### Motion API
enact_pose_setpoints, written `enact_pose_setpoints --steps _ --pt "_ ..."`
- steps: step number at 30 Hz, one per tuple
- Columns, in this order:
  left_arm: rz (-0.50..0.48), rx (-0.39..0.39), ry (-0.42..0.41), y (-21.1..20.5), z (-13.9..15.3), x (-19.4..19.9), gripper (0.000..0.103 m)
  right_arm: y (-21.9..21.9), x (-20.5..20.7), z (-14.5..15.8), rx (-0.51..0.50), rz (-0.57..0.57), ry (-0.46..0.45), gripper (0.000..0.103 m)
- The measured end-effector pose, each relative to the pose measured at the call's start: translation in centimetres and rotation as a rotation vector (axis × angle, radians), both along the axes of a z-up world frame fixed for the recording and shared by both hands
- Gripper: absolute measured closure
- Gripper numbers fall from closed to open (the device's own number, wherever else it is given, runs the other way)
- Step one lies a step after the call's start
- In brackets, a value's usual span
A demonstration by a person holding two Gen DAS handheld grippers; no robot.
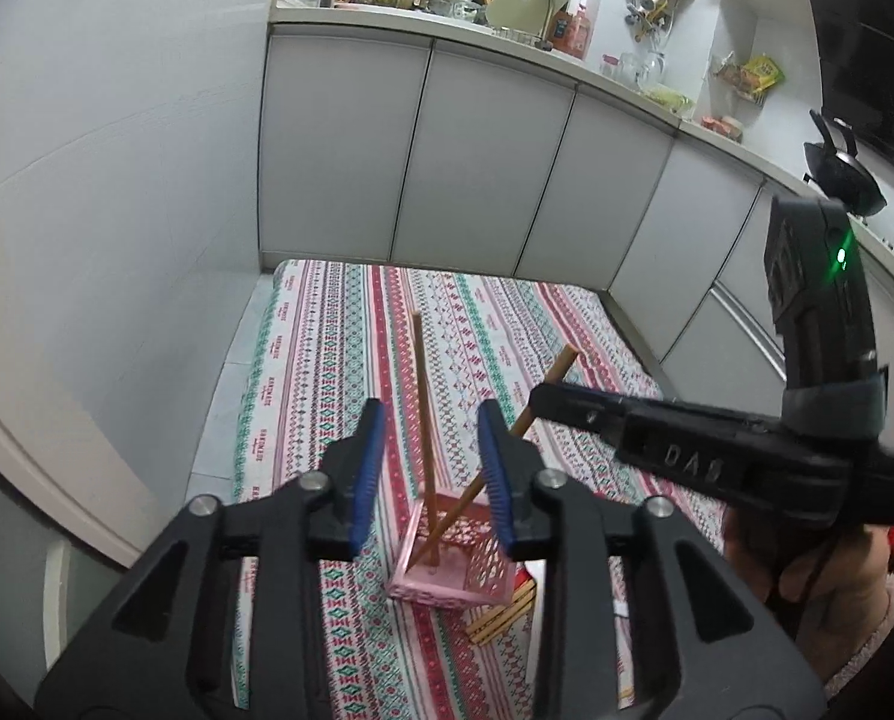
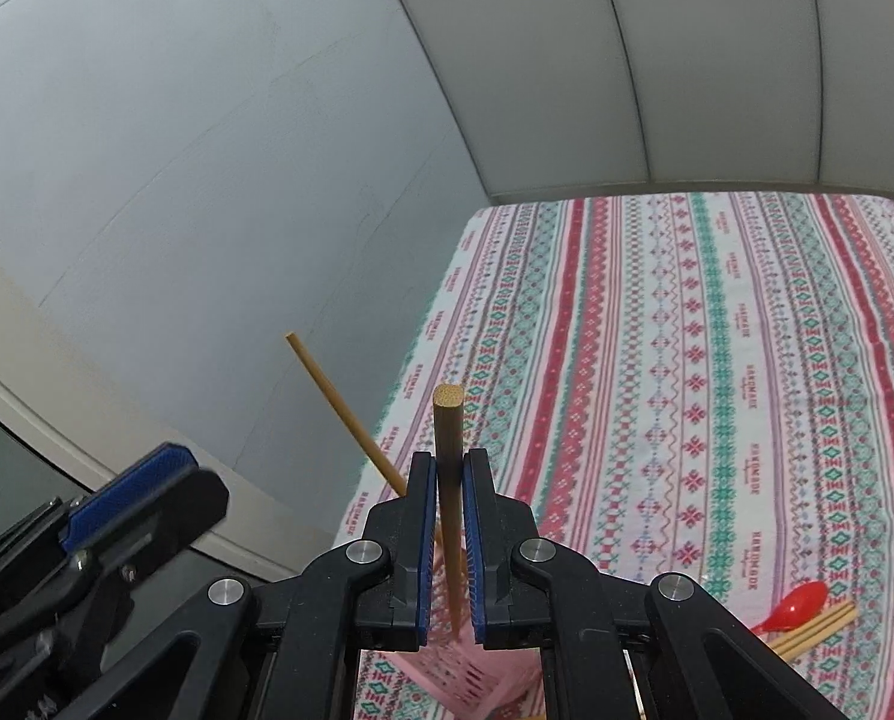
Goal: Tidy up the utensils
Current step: 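Lower both held chopsticks into the pink holder and open both grippers, then move the left gripper back over the utensils and grasp a chopstick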
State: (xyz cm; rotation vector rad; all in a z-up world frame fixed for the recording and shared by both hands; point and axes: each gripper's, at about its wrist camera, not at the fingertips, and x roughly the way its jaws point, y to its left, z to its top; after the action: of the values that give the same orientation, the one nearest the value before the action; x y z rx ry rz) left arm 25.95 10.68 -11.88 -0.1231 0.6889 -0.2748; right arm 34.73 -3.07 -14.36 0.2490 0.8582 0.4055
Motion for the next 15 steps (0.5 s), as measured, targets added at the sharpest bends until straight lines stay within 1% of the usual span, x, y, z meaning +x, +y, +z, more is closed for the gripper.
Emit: enact_pose_setpoints --steps 4,7,8,10,14,15 --pt "0.009 0.008 0.017 0.4 -0.5 -0.2 0.065 -0.6 0.0 0.3 0.023 -0.002 -0.023 0.091" --pt "0.016 0.009 0.033 0.7 -0.7 -0.3 0.063 -1.0 -0.3 0.6 0.036 -0.011 -0.023 0.09" --pt "0.017 0.006 0.038 0.7 -0.7 -0.3 0.062 -1.3 -0.4 0.7 0.04 -0.015 -0.024 0.088" --pt "0.017 -0.004 0.046 0.9 -0.8 -0.4 0.057 -1.6 -0.7 1.1 0.043 -0.017 -0.029 0.078" --pt "0.014 0.004 0.062 0.9 -0.8 -0.7 0.054 -2.4 -1.6 1.9 0.031 -0.017 -0.037 0.075" --pt "0.013 0.01 0.066 0.8 -0.8 -0.8 0.051 -2.7 -2.0 2.2 0.022 -0.017 -0.038 0.072"
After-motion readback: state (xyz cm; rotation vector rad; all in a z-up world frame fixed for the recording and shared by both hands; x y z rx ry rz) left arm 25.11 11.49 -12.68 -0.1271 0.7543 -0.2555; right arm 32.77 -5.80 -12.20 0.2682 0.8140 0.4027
